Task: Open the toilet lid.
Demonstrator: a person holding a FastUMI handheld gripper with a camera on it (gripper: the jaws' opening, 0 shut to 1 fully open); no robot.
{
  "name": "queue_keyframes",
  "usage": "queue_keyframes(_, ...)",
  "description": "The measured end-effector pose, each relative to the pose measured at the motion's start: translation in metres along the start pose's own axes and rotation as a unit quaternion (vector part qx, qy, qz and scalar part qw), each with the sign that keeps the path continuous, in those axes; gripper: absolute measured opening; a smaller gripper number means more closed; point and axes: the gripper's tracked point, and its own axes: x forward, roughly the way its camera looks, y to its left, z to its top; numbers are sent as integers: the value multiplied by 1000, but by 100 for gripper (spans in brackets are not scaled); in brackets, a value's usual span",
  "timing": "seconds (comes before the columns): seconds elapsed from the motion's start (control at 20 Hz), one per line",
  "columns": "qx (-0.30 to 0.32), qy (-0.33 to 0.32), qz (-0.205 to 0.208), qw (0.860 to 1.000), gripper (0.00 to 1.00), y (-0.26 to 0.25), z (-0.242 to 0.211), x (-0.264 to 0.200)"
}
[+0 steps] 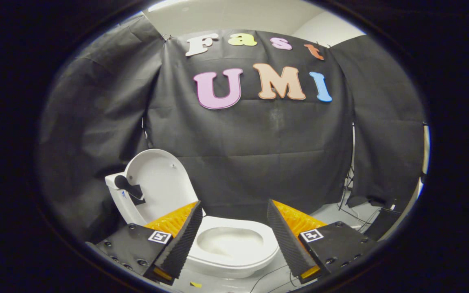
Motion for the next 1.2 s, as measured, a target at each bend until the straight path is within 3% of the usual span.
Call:
queue_keyframes(0.35, -7, -7, 5, 1000, 99, 8, 8, 0)
queue_keyframes(1.2, -30, 42, 1, 999, 99, 25, -19, 4)
